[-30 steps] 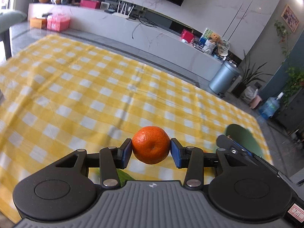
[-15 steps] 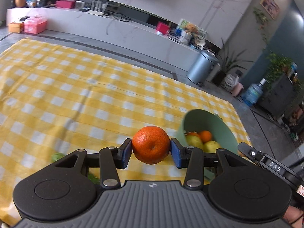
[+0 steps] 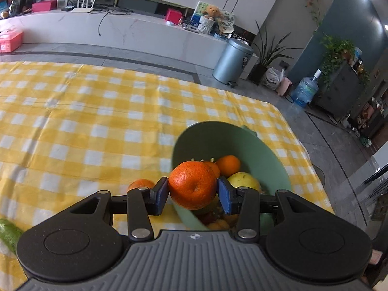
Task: Organize fruits
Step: 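Carry both fruits over the colander while the right tool opens to drop the kiwi, then lower the tangerine into the colander and open the left tool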
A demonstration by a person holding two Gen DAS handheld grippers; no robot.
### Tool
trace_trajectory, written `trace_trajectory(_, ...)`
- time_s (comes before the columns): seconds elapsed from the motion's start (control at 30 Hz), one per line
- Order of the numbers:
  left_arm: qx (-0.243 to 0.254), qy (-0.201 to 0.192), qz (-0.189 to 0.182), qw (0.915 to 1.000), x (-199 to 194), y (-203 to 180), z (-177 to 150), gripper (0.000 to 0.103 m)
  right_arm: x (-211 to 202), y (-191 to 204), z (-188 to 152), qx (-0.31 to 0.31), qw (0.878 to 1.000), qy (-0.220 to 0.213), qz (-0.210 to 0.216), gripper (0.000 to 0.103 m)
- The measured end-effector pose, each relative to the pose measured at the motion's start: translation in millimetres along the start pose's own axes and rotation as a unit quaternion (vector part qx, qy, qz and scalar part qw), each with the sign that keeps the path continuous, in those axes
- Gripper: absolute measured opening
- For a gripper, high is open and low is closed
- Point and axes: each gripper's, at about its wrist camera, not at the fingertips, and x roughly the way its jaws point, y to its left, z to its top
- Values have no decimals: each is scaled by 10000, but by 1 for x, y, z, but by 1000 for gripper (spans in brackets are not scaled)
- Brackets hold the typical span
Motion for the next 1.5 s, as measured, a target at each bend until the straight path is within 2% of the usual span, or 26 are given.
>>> trace_trajectory(0.17, 43, -24, -23, 10000, -8, -2, -2, 49, 7, 5, 3, -65, 9998, 32, 178, 23)
trace_trajectory(0.33, 13, -62, -36, 10000, -18, -2, -4, 49, 17, 10, 10, -171, 9998, -60, 57, 25)
trace_trajectory(0.37, 14, -77, -36, 10000, -21, -1, -4, 49, 19, 9, 11, -109, 9999, -55, 97, 28)
trace_trajectory(0.43, 20, -98, -25, 9999, -26, -2, -5, 49, 17, 11, 11, -60, 9997, -109, 223, 40)
trace_trajectory(0.47, 12, -107, -18, 9999, -28, -1, -5, 49, 15, 12, 11, -67, 9994, -166, 280, 52)
trace_trajectory(0.5, 12, -107, -13, 9999, -29, -2, -5, 49, 13, 13, 11, -109, 9994, -241, 240, 57)
trace_trajectory(0.57, 24, -88, -11, 10000, -31, -2, -6, 49, 10, 12, 12, -172, 9994, -310, 44, 57)
trace_trajectory(0.7, 90, -46, -118, 9999, -32, -10, -8, 49, -1, -2, 17, 244, 9983, -536, -24, 57)
trace_trajectory(0.9, 248, 235, -799, 9962, -19, -32, -16, 49, -32, -19, 21, 644, 9912, -1150, -119, 57)
trace_trajectory(1.03, 282, 465, -1024, 9933, 2, -45, -20, 49, -41, -32, 20, 977, 9871, -1264, -75, 57)
trace_trajectory(1.17, 325, 591, -876, 9939, 22, -54, -22, 49, -42, -38, 21, 1122, 9863, -1213, -34, 58)
trace_trajectory(1.3, 369, 325, -513, 9975, 27, -56, -16, 49, -41, -40, 20, 1119, 9864, -1200, 78, 58)
trace_trajectory(1.5, 301, 35, -42, 9995, 42, -49, 15, 49, -39, -42, 20, 1205, 9857, -1164, 191, 58)
